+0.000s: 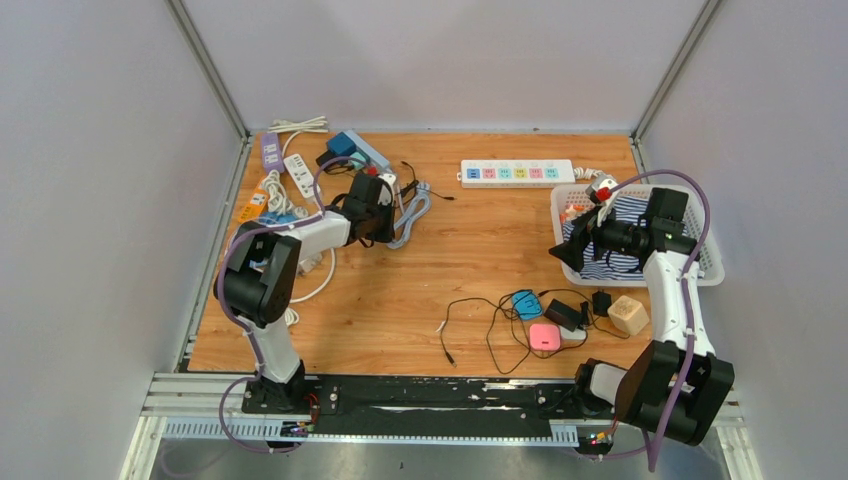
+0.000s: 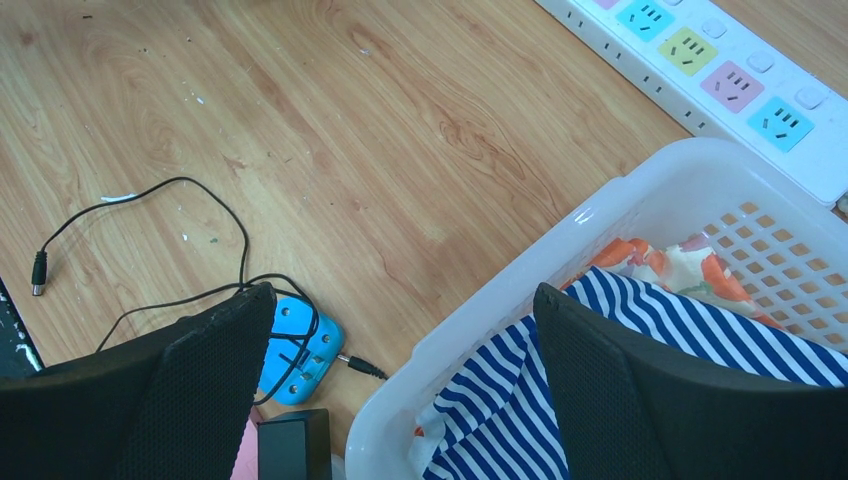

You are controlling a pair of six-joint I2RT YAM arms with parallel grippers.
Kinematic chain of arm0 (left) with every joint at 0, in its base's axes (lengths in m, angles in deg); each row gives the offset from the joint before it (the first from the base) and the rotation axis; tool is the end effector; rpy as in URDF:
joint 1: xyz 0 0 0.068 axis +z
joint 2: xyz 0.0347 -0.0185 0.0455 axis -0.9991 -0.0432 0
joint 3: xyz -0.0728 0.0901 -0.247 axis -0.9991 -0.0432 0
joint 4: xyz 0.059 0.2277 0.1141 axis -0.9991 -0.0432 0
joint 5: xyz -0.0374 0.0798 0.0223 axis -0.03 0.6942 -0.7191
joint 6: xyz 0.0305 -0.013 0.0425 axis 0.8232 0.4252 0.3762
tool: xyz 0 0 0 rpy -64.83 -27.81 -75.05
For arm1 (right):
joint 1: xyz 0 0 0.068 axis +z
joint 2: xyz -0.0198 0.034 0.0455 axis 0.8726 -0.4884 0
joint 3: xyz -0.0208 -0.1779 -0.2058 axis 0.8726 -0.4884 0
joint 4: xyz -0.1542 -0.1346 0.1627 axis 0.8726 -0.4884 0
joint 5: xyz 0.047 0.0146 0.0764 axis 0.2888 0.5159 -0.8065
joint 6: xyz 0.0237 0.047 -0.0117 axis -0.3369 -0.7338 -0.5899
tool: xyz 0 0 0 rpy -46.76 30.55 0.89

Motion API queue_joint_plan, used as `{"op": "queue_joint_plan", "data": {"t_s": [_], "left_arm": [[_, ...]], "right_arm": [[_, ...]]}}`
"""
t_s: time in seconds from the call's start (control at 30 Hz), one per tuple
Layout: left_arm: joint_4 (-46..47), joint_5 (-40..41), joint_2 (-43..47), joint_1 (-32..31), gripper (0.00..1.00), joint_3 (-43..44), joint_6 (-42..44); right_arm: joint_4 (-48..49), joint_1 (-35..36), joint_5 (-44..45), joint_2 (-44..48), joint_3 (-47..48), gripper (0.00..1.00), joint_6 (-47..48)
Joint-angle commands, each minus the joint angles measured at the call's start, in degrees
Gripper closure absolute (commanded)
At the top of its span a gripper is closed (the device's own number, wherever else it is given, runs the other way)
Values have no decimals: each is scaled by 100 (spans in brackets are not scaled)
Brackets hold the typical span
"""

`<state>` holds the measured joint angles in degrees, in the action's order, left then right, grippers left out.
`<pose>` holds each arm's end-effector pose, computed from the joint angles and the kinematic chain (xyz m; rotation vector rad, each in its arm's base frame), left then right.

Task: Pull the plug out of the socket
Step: Move the socket to the center of the board.

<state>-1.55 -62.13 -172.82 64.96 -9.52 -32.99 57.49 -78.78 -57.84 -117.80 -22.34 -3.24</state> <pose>0.3451 -0.1468 0.1658 0.2578 2.4251 -0.3808 0.2284 -0.0413 0.2886 -0.8897 1.7532 0.5706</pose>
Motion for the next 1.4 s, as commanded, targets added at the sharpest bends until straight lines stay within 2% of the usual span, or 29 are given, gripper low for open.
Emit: {"op": "queue_joint_plan", "data": {"t_s": [0.0, 0.2, 0.47, 0.97, 1.37], "left_arm": [[-576, -335, 289, -280, 96, -27, 453], [-780, -412, 596, -418, 96, -198, 558], [-912, -744, 833, -649, 96, -328, 530], [349, -1013, 2032, -1284, 97, -2016, -614], [437, -658, 1476, -2173, 95, -1568, -955]], "right_arm": [[-53, -79, -184, 111, -33, 1, 41], [-45, -79, -286, 111, -30, 1, 18], [287, -45, -64, 184, -4, 1, -535], [333, 963, 275, 231, 13, 1, -699], [333, 1477, 327, 226, 1, 1, -683]]}}
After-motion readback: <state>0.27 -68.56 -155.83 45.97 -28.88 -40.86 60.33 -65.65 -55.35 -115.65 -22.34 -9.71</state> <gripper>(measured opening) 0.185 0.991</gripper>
